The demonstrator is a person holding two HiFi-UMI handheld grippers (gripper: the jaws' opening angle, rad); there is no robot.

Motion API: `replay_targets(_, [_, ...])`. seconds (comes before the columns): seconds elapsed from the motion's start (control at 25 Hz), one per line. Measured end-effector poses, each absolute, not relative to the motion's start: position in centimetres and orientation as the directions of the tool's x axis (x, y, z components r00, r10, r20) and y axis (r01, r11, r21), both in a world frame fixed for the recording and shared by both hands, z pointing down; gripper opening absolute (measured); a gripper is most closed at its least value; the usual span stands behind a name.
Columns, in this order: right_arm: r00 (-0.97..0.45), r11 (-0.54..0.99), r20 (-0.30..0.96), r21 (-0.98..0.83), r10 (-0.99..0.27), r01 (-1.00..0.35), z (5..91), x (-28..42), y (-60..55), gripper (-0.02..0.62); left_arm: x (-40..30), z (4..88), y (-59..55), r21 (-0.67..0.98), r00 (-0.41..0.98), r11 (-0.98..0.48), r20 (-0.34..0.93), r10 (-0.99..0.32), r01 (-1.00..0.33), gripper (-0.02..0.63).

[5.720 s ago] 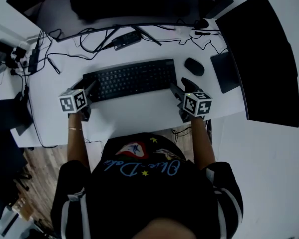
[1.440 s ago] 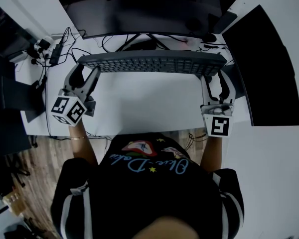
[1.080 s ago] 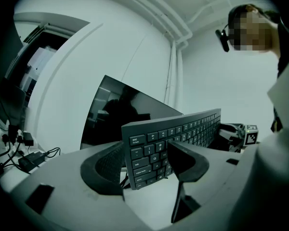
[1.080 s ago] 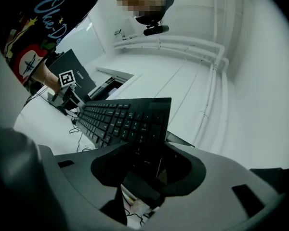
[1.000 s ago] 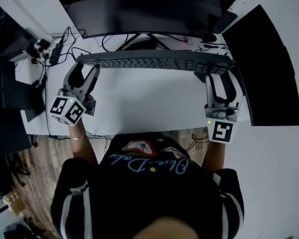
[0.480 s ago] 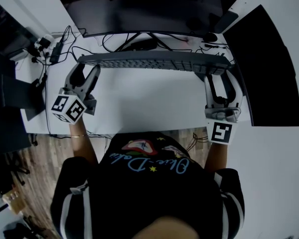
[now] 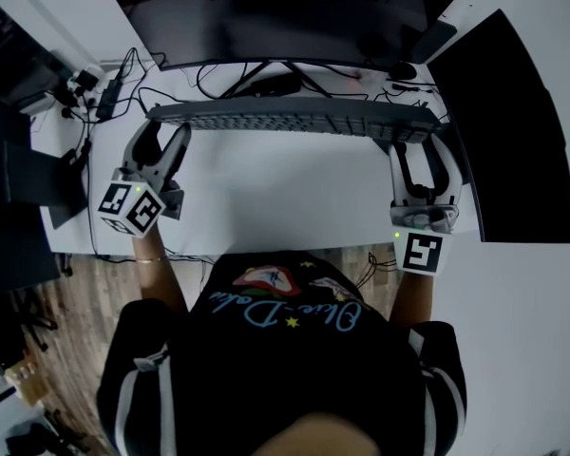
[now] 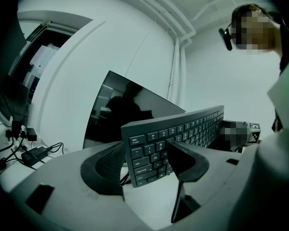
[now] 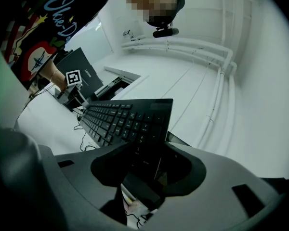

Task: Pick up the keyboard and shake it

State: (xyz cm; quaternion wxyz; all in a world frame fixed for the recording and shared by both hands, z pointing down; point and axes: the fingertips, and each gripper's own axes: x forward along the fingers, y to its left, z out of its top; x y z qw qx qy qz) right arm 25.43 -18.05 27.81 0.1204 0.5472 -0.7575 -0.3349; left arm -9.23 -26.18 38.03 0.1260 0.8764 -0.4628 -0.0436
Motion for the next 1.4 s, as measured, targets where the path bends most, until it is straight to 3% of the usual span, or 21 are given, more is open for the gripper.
replay_targets(0.52, [-0.364,0.243,-0.117,0.555,-0.924,-0.795,30.8,26.0,-18.5,0.178,-9.3,39.8,-25.6,0.271,0.554,-0.513,0.098,-0.827,-0.815,0.255])
replay_targets(1.4, [-0.369,0.397,0.146,0.288,-0.918,-0.872,42.7,26.2,-19.7,0.149,-10.6,48.7,-23.5,0.377,0.521,-0.399,0.316,-0.793,-0.836,0.252])
